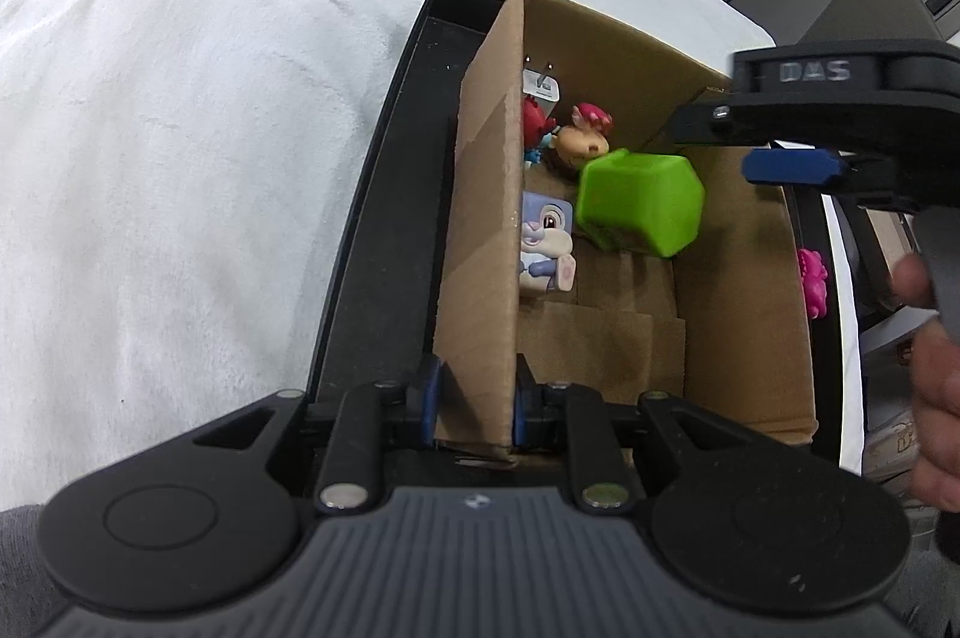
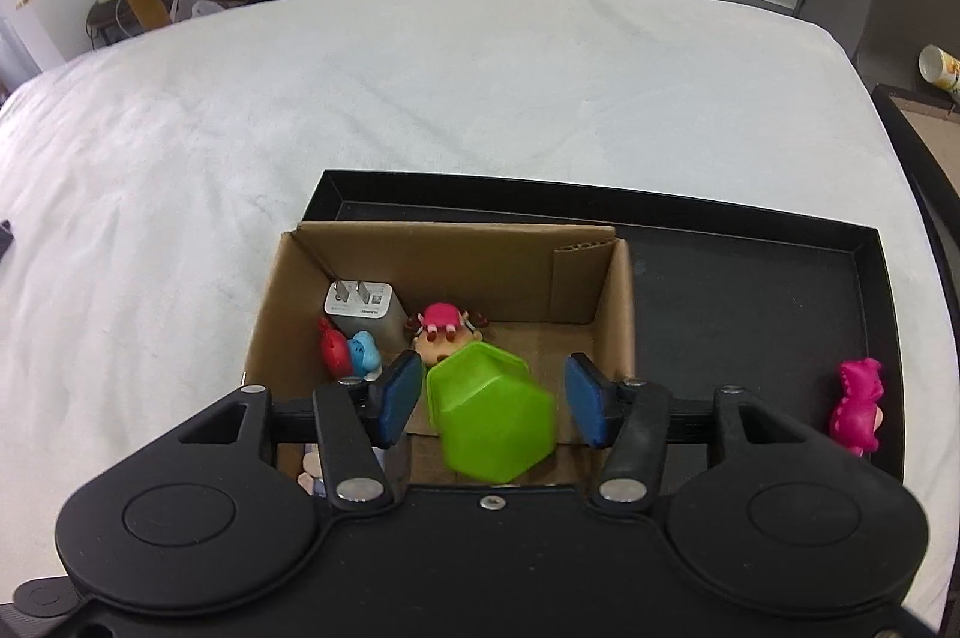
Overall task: Organize rigid objects
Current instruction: 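Carry the green hexagon into the box and open the right gripper, then move the right gripper to the pink dinosaur and close on it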
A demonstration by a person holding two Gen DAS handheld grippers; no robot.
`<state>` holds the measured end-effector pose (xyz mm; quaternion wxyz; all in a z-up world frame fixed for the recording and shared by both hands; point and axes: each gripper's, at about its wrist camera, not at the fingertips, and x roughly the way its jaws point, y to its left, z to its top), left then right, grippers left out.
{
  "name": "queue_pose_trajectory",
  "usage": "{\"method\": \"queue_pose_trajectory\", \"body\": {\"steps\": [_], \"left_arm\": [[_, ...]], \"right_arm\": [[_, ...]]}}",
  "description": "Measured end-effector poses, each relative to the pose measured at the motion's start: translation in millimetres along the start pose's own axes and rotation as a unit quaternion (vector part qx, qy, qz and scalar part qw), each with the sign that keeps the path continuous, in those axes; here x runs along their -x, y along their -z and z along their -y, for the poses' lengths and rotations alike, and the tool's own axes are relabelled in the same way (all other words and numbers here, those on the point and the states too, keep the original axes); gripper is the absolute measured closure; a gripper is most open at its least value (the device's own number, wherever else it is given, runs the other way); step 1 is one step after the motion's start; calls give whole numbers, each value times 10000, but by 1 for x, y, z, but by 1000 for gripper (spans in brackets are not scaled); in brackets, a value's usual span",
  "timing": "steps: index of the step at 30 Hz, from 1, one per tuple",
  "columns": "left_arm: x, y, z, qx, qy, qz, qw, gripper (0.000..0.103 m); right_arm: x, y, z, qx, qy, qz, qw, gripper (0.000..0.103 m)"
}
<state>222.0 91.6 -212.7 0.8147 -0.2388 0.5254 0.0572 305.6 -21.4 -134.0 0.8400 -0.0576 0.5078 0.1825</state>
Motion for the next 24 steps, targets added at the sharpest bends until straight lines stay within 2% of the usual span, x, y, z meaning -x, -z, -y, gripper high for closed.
{"method": "queue_pose_trajectory", "body": {"steps": [5, 13, 24], "left_arm": [[0, 1, 2, -26, -44, 6, 10000, 83], [-1, 2, 5, -58, -99, 44, 9999, 83], [2, 3, 6, -67, -123, 65, 9999, 83]], "right_arm": [[20, 3, 25, -463, -194, 100, 9987, 49], [62, 17, 74, -1042, -268, 371, 9935, 47], [91, 44, 114, -1258, -105, 517, 9906, 44]]}}
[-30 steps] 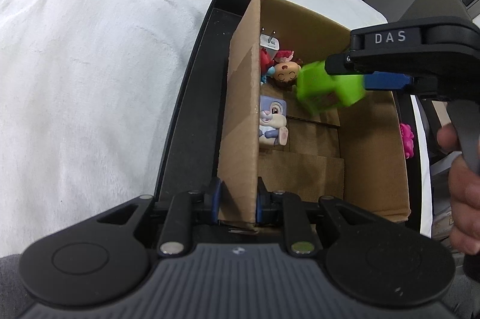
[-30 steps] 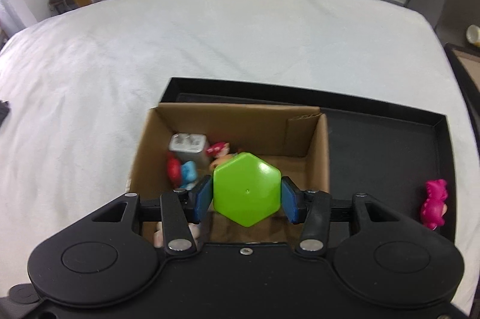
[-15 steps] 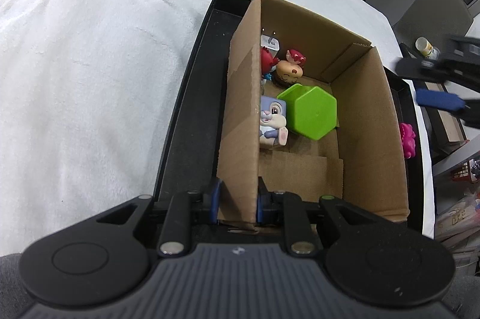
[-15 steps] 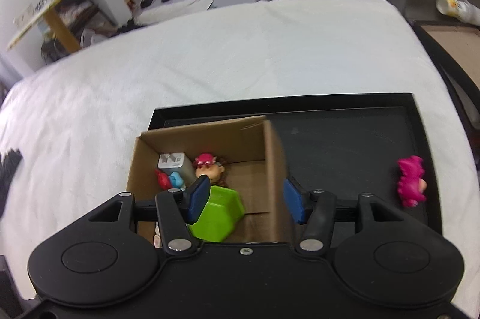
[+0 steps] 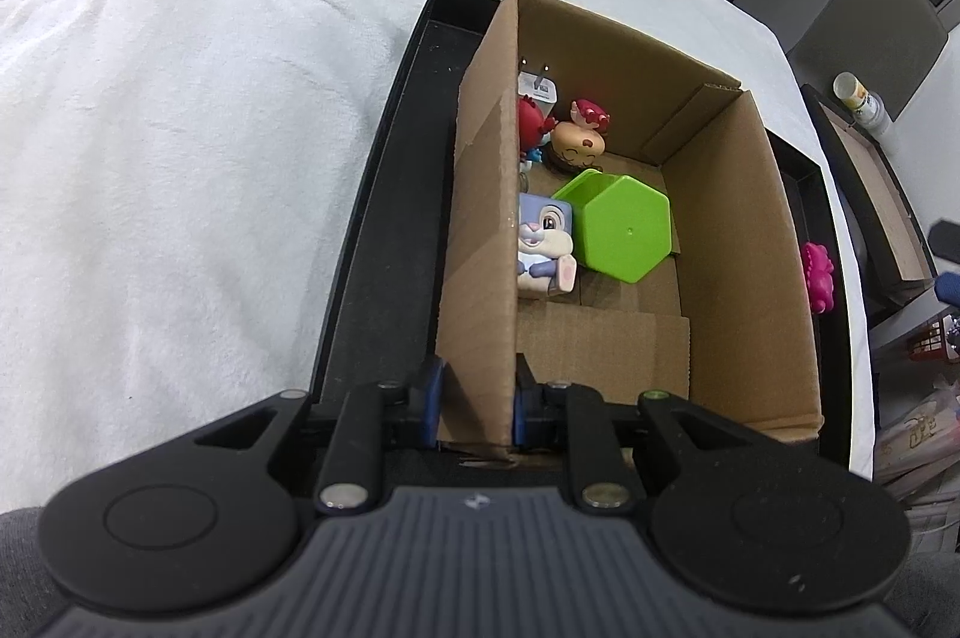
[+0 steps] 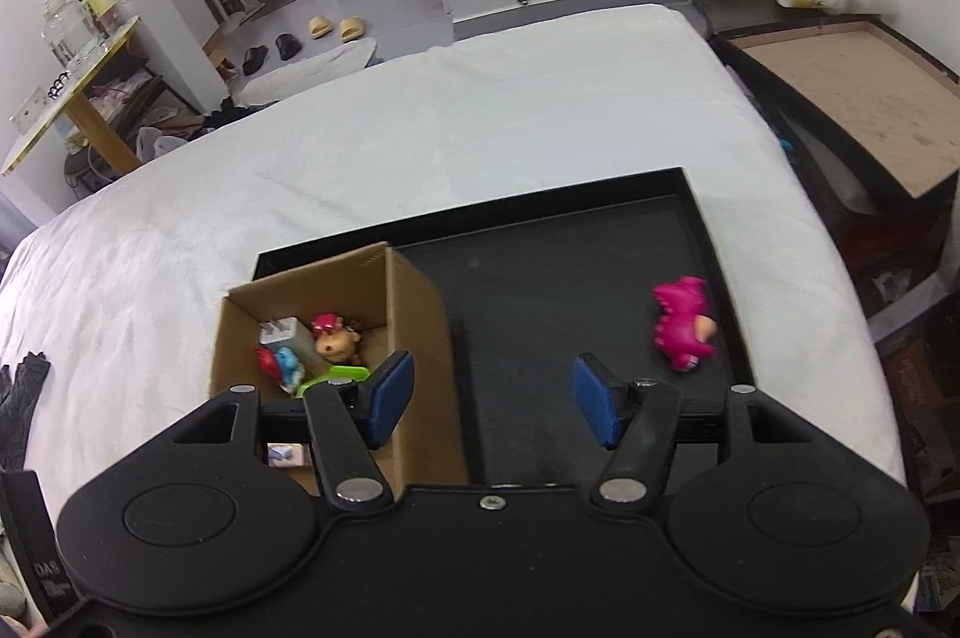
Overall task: Organize rigid objects
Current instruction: 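Move the right gripper to the pink dinosaur and close on it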
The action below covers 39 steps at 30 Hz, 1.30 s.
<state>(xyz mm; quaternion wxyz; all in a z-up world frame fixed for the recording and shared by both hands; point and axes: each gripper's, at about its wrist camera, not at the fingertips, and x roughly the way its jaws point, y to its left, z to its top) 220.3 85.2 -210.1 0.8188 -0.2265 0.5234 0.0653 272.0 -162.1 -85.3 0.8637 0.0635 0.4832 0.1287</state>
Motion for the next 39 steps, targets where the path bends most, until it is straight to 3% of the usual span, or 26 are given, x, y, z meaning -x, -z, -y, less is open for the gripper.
{"method": "queue_pose_trajectory", "body": {"steps": [16, 27, 39], "left_arm": [[7, 1, 4, -24, -133, 150, 9998, 86], [8, 0, 7, -10, -235, 133, 9996, 87], [3, -3, 10, -80, -310, 48, 9995, 87]], "right_arm": [[13, 13, 45, -292, 7, 195, 9994, 32], [-8, 26, 105, -927, 27, 167, 9956, 33], [-62, 28, 119, -1232, -27, 16, 9924, 41]]}}
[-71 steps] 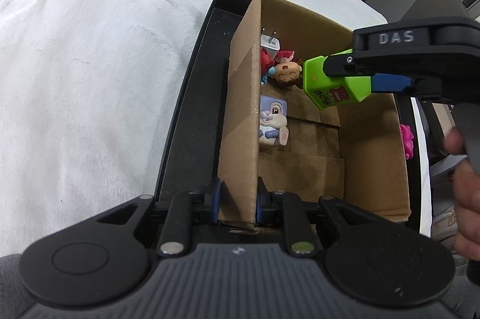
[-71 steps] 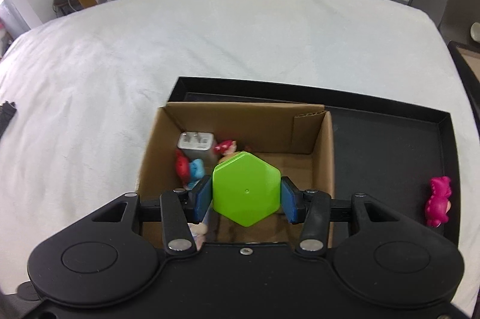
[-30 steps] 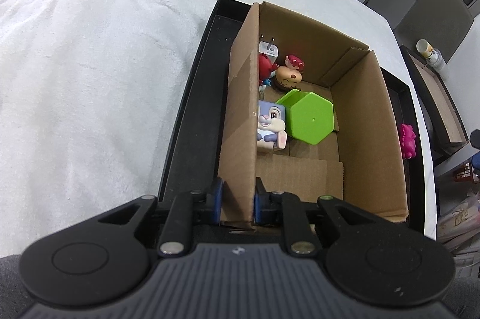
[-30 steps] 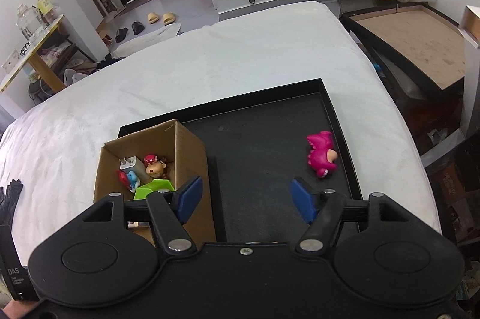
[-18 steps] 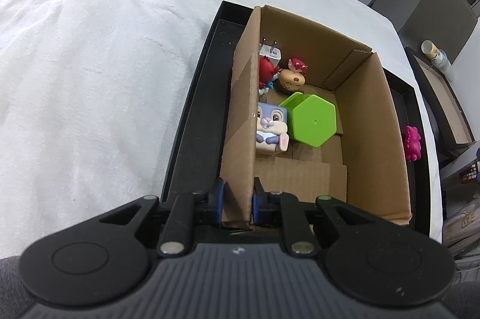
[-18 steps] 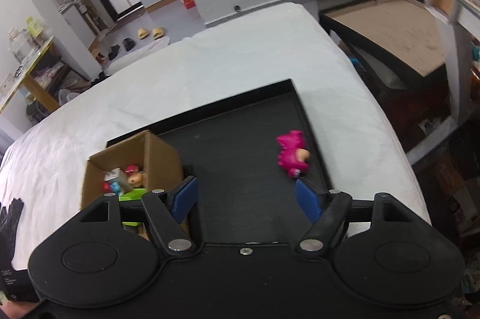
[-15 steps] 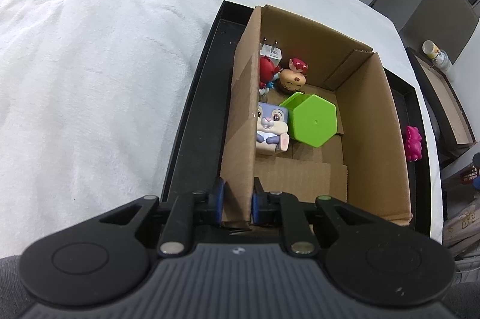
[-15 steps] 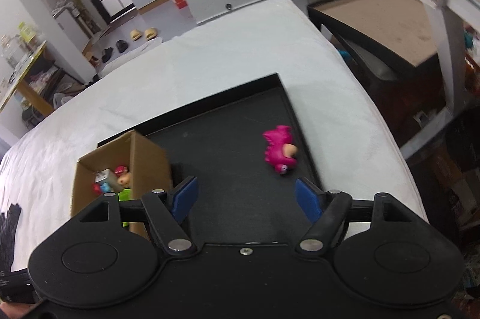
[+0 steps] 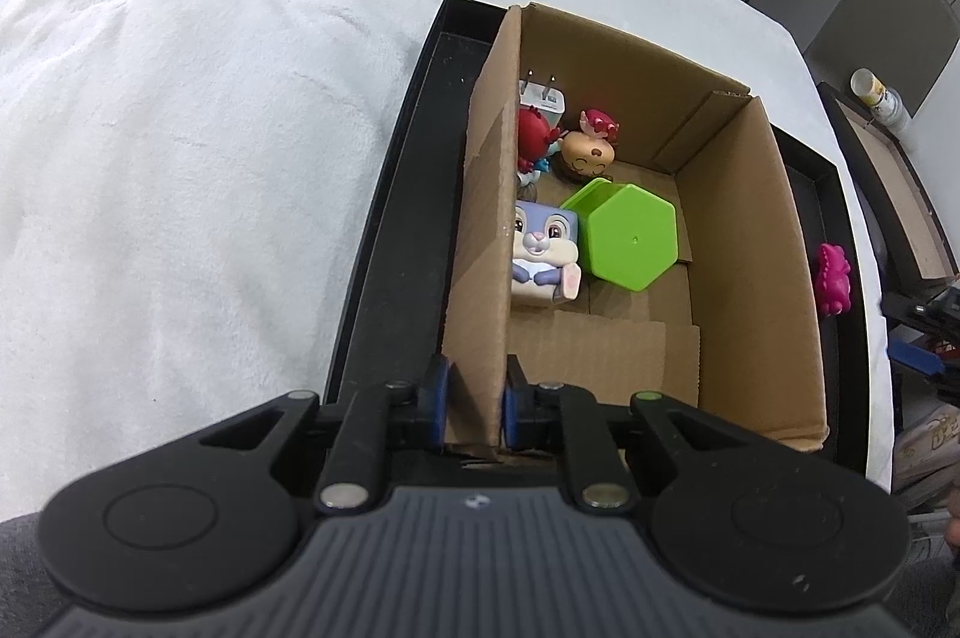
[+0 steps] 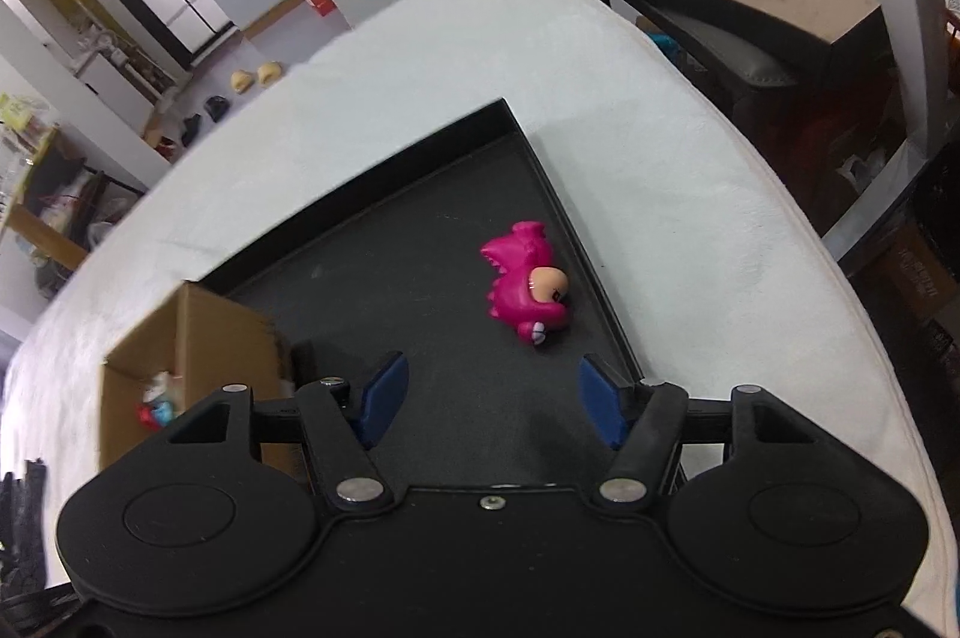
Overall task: Organize rigid objects
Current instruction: 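Move the right gripper to the pink dinosaur and close on it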
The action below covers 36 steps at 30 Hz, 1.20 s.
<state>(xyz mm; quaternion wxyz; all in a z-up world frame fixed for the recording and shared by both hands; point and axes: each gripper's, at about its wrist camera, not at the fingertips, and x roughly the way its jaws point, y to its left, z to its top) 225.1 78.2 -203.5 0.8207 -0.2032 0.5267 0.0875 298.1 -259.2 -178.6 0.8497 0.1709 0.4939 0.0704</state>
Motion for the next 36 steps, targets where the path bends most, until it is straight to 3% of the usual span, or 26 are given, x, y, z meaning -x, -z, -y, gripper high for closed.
{"method": "queue_pose_trajectory", "body": {"steps": [9, 19, 25, 32, 34, 35, 36], "left_arm": [[-4, -3, 6, -124, -138, -86, 9998, 87], [-9, -7, 9, -207, -254, -183, 9993, 87], [-10, -7, 13, -297, -345, -198, 9988, 87], [-12, -9, 15, -372, -422, -223, 9982, 87], [-12, -10, 15, -364, -416, -224, 9982, 87], [-12, -10, 15, -354, -410, -219, 9983, 87], [-12, -10, 14, -331, -399, -214, 9984, 87]], "right_arm": [[-41, -4, -9, 371, 425, -284, 9980, 41], [-66, -7, -7, 325, 425, -497, 9973, 40], [-71, -11, -11, 411, 518, -325, 9973, 35], [-76, -10, -24, 927, 785, -151, 9925, 35], [-77, -11, -25, 1046, 878, -115, 9906, 43], [-76, -11, -25, 1095, 928, -90, 9896, 58], [-74, -11, -23, 1119, 951, -77, 9891, 60]]}}
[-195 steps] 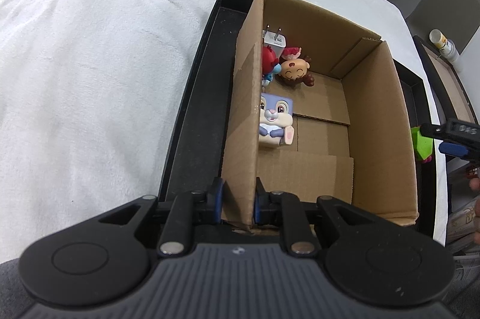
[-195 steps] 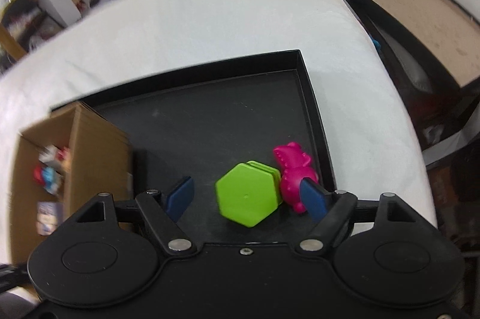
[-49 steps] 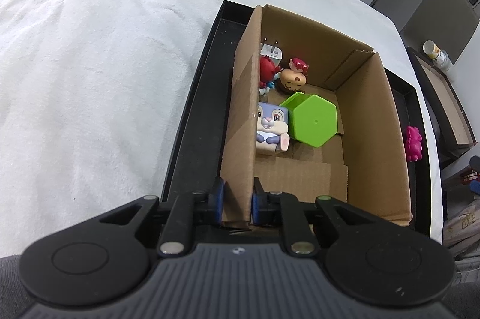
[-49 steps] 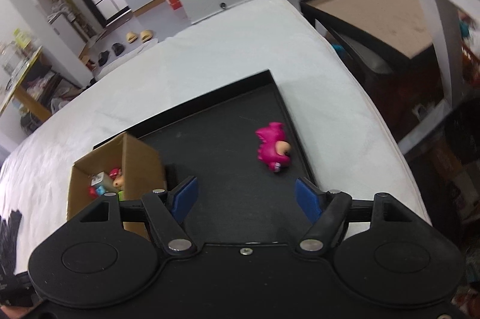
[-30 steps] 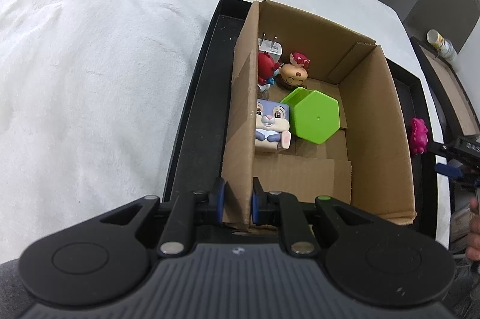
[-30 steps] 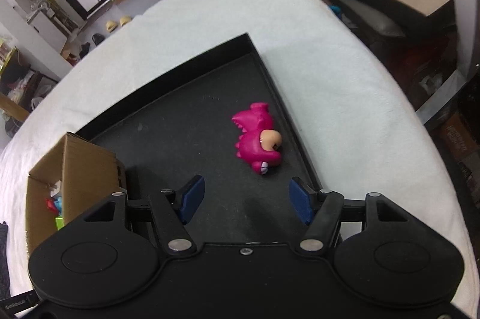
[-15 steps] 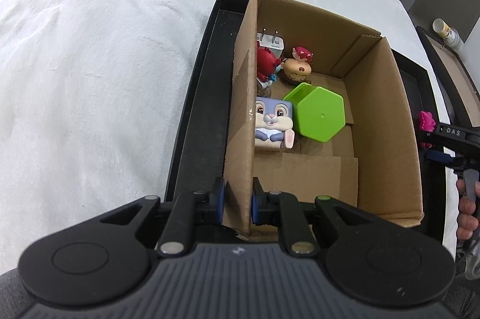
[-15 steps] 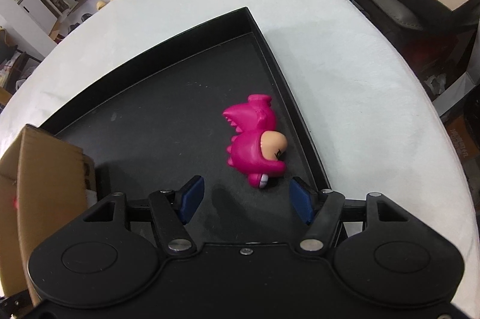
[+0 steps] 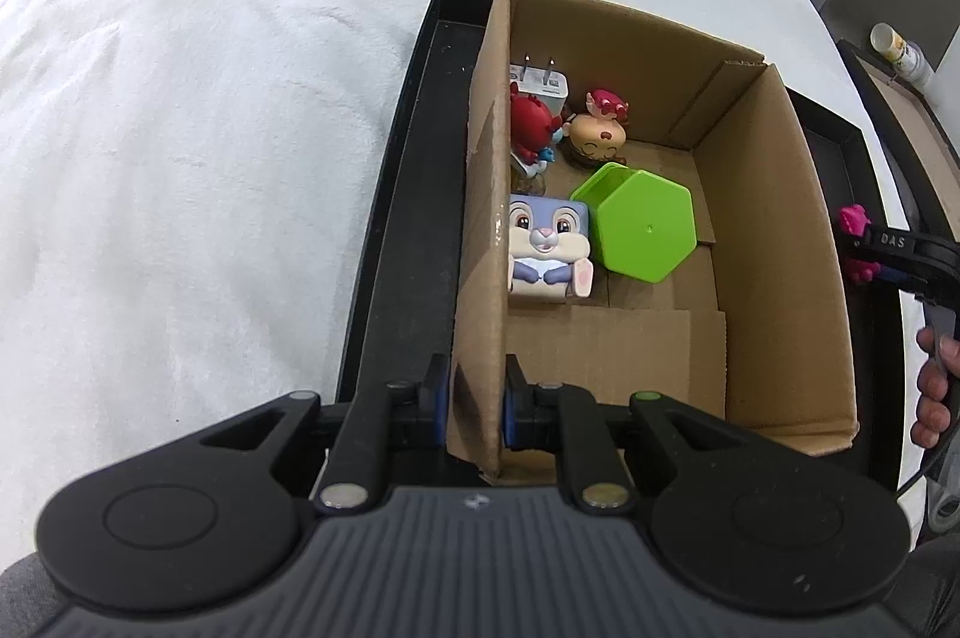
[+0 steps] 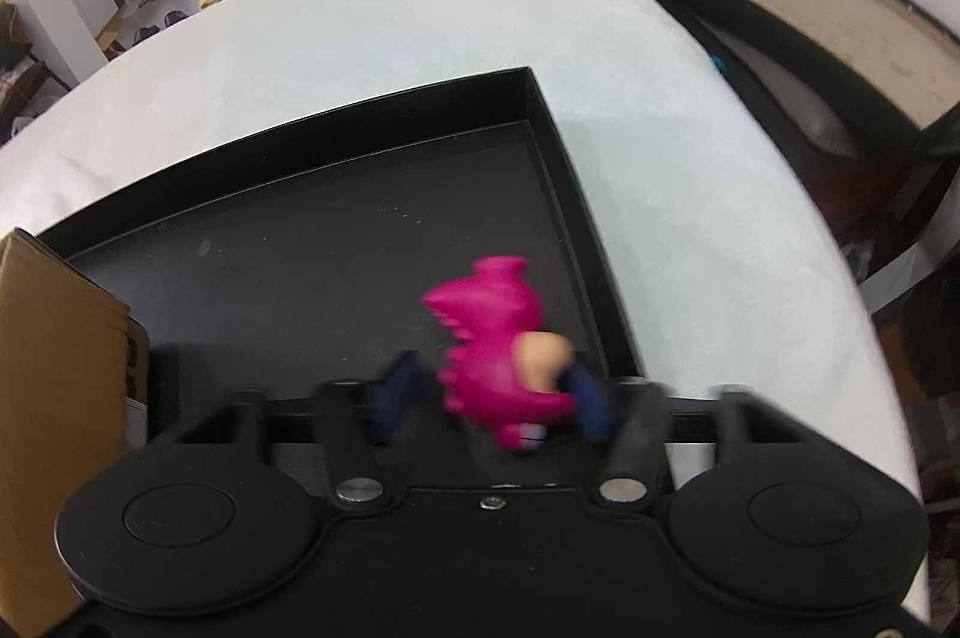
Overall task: Organize rigid objects
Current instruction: 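Move the right gripper to the pink dinosaur and close on it, then carry the pink dinosaur into the box and open the right gripper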
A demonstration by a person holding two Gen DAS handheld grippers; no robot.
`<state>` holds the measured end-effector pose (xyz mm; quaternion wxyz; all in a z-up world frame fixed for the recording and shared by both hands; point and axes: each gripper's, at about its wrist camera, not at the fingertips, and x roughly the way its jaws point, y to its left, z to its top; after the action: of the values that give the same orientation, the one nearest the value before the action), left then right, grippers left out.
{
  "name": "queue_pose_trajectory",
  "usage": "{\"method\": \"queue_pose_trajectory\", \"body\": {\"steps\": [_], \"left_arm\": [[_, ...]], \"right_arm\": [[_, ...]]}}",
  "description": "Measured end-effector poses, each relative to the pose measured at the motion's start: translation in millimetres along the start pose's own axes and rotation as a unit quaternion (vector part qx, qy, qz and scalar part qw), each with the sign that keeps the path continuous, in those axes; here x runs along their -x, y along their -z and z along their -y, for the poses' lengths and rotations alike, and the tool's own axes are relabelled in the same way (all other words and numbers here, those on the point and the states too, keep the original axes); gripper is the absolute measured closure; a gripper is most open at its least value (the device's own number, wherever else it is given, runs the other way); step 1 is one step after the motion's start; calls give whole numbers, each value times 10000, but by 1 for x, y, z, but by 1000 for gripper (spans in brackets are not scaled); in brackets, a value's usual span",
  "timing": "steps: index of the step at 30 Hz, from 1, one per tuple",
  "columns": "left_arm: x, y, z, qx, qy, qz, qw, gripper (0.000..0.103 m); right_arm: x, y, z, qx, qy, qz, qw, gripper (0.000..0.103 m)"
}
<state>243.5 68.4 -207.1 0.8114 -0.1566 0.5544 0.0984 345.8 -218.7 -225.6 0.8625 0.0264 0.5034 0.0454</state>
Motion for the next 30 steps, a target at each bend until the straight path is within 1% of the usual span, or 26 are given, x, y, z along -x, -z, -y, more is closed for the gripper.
{"method": "queue_pose_trajectory", "body": {"steps": [5, 9, 14, 17, 20, 23, 30], "left_arm": [[2, 1, -2, 73, 49, 57, 9999, 87], [6, 2, -6, 114, 97, 69, 9999, 87], [9, 3, -7, 89, 115, 111, 9998, 87], [11, 5, -7, 58, 131, 131, 9998, 88], [13, 5, -8, 58, 167, 137, 9998, 88], [15, 4, -9, 68, 211, 167, 9996, 88], [18, 6, -13, 133, 334, 228, 9991, 89]], "right_arm": [[9, 3, 13, -427, -366, -167, 9983, 60], [21, 3, 10, -317, -362, -108, 9988, 60], [43, 5, 7, -154, -479, -20, 9987, 60], [58, 4, 10, -191, -621, 92, 9978, 60], [72, 3, 11, -140, -666, 183, 9975, 60], [81, 4, 6, -123, -712, 221, 9971, 60], [100, -4, -19, 97, -785, 328, 9963, 60]]}}
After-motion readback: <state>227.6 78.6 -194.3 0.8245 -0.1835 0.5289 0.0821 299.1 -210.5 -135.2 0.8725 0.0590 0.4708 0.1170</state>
